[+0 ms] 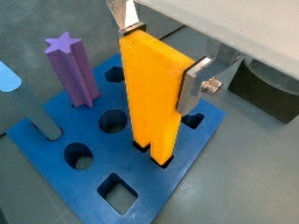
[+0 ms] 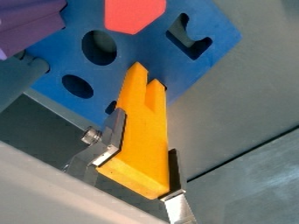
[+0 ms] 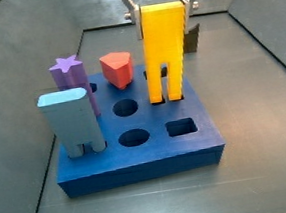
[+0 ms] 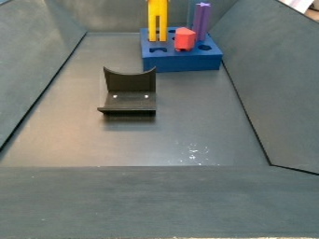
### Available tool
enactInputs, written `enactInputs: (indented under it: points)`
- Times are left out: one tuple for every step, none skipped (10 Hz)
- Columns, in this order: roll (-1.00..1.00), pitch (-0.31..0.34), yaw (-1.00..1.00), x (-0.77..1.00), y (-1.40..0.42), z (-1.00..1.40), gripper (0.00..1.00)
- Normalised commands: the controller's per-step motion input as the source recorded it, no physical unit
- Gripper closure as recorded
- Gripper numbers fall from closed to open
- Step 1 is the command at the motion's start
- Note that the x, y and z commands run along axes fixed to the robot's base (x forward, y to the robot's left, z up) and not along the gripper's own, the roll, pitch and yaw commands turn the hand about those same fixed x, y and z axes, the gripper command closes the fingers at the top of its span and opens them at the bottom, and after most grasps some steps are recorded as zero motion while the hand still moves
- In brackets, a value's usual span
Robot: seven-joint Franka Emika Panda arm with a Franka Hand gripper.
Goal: Pick up the double-square object. Move up. Place the double-square object on the fixture. Regrasp the double-square object. Move to above the board. Insert the double-square object.
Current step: Insert the double-square object.
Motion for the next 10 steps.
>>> enactInputs:
  points:
    - [-0.07, 0.013, 0.90, 0.21, -0.12, -0.69, 1.00]
    - [-0.13, 0.000, 0.52, 0.00, 0.00, -0.23, 1.00]
    - [0.00, 0.000, 0.00, 0.00, 0.03, -0.01, 1.00]
    - [0.15, -0.093, 0.00, -0.13, 0.18, -0.33, 1.00]
    - [0.00, 0.007, 0.00, 0.06, 0.00, -0.01, 1.00]
    - [0.04, 0.006, 0.00, 0.35, 0.00, -0.29, 1.00]
    - [0.00, -0.026, 0.00, 0.00, -0.01, -0.10, 1.00]
    - [0.07, -0.189, 0.00, -0.01, 0.00, -0.88, 1.00]
    - [0.07, -0.111, 0.00, 0.00, -0.01, -1.00, 1.00]
    - [0.04, -0.036, -0.07, -0.01, -0.12, -1.00, 1.00]
